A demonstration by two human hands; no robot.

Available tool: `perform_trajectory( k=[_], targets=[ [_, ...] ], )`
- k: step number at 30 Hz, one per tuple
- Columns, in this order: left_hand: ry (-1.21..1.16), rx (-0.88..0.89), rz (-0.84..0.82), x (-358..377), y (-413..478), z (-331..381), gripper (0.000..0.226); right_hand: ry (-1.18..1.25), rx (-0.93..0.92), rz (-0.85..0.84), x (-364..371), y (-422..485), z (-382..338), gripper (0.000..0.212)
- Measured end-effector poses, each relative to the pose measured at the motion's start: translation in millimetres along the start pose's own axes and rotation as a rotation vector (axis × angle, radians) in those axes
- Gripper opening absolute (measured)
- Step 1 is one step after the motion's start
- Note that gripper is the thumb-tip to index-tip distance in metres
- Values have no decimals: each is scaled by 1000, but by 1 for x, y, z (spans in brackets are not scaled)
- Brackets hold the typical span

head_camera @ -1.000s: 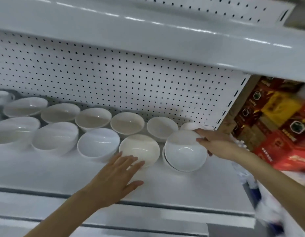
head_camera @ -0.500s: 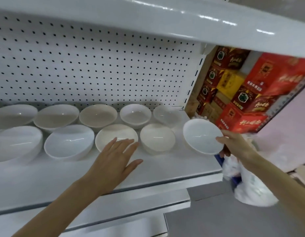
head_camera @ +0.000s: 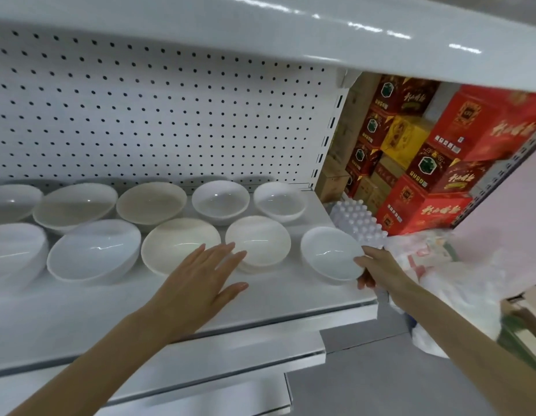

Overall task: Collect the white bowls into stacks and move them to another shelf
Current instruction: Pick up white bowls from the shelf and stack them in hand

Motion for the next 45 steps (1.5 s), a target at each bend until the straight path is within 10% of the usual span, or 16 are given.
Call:
perform_trajectory(
  k=[14, 29, 45],
  targets=[
    [49, -96, -10, 6, 35, 27, 68, -187, 79, -304, 14, 24, 2, 29],
    [-38, -282, -9, 23, 52, 65, 68, -268, -242, -483, 60, 121, -82, 53],
    [-250, -384, 234, 10, 44, 115, 60, -107, -243, -537, 68, 139, -91, 28]
  ],
)
Point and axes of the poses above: each hand's wrist, its own y-axis towards the middle knuckle, its own x-axis out of the palm, z = x × y, the point moved 8 cm from there along y, towards the middle knuckle, and after that the axes turned 2 degrees about -z, right-handed, at the moved point
